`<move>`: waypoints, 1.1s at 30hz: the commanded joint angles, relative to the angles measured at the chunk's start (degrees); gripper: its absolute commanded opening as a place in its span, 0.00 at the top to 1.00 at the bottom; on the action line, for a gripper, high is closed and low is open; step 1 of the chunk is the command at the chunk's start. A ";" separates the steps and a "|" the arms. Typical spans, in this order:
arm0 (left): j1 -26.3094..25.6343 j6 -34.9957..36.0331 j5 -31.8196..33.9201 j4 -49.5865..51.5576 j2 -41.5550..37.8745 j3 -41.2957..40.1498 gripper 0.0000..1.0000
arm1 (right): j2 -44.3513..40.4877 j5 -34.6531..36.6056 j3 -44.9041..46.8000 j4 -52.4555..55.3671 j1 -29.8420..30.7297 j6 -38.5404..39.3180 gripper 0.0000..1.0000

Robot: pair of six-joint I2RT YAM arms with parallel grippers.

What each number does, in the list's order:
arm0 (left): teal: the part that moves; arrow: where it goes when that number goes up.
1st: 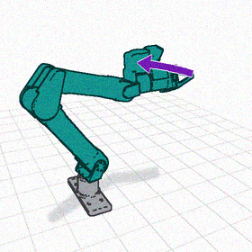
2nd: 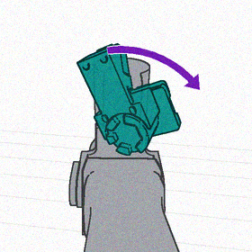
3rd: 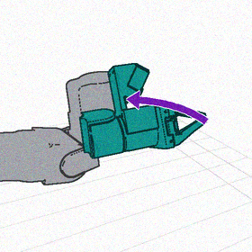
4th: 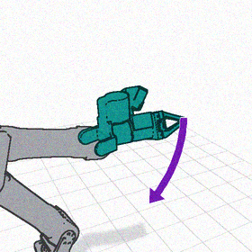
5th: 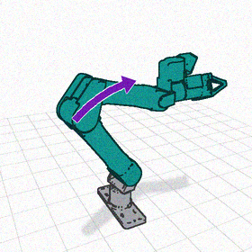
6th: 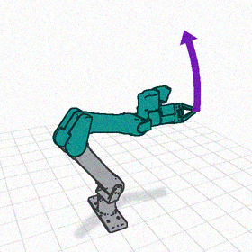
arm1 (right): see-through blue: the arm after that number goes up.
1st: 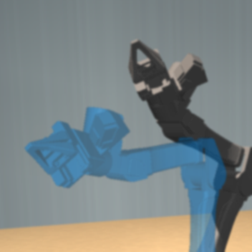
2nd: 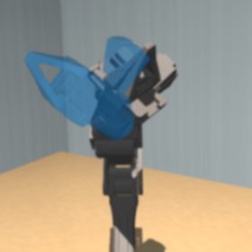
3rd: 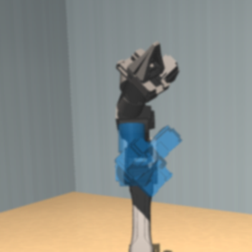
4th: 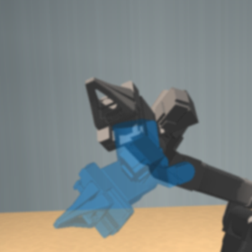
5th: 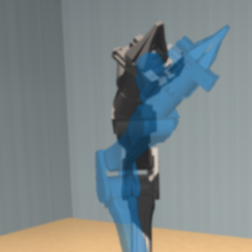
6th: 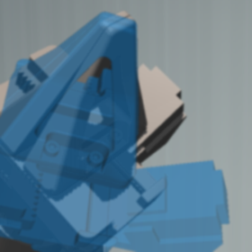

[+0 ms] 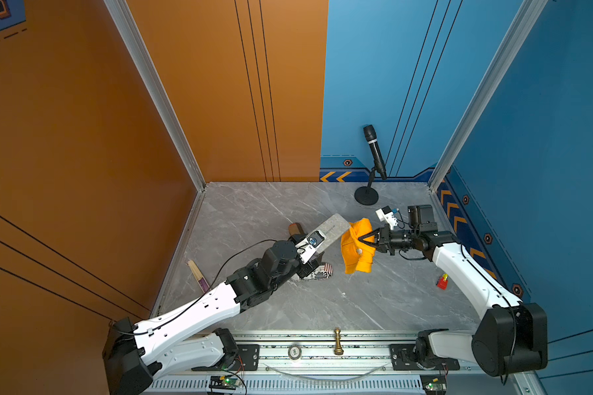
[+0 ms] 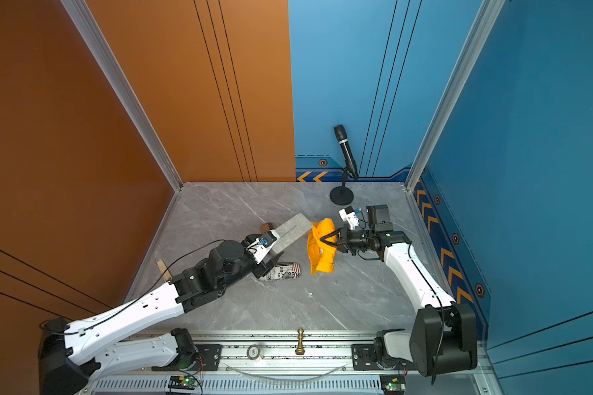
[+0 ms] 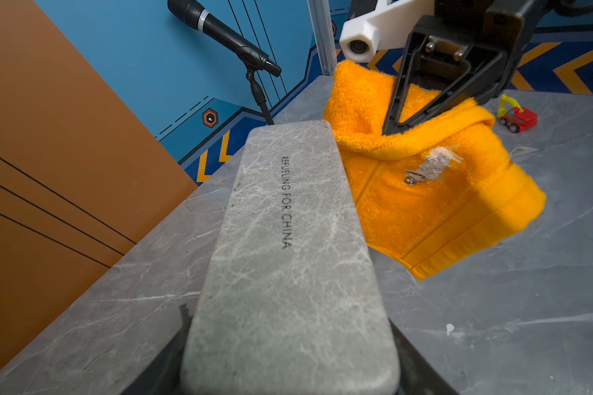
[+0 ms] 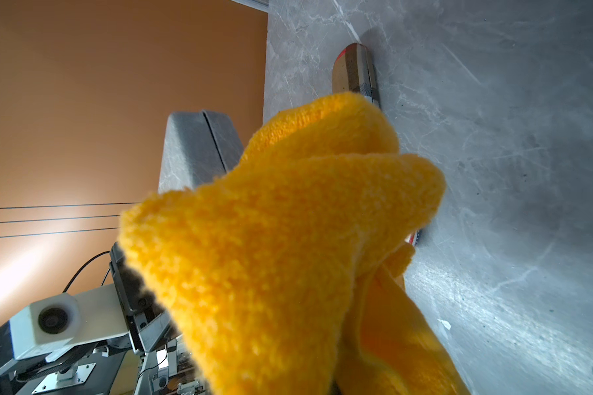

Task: Wipe the eyeglass case
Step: Wipe the dirt from the eyeglass case, then place the eyeglass case at the center of the board.

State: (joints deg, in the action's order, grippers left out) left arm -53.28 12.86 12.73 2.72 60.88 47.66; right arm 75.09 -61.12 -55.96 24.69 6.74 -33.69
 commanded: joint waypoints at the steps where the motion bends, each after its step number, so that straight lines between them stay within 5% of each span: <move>1: -1.21 -2.02 -8.01 2.12 1.23 3.35 0.63 | 0.35 -1.62 -1.90 -3.15 -0.07 -1.36 1.00; 11: -7.10 -4.70 -15.67 9.44 4.65 6.02 0.64 | 4.09 -1.68 -6.76 -7.14 0.57 -2.87 1.00; 20: -7.31 -5.48 -12.42 9.69 5.11 6.04 0.64 | 0.39 -1.18 -6.61 -6.01 -5.57 -2.08 1.00; 22: -4.95 -6.88 -13.93 8.90 6.53 5.63 0.63 | -1.89 2.06 -7.05 -2.49 -8.15 0.23 1.00; 27: -2.01 -7.65 -20.02 3.71 16.76 8.08 0.63 | -7.19 23.10 -11.84 14.66 -9.82 13.10 1.00; 33: -3.96 -6.76 -20.00 0.44 30.15 16.38 0.65 | -12.55 29.01 -10.95 17.11 -10.25 15.22 1.00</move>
State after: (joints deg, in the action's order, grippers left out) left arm -56.03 6.13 -5.28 8.88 88.92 59.96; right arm 63.68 -38.74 -66.26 36.62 -3.36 -22.61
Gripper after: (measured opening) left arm 0.686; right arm 0.080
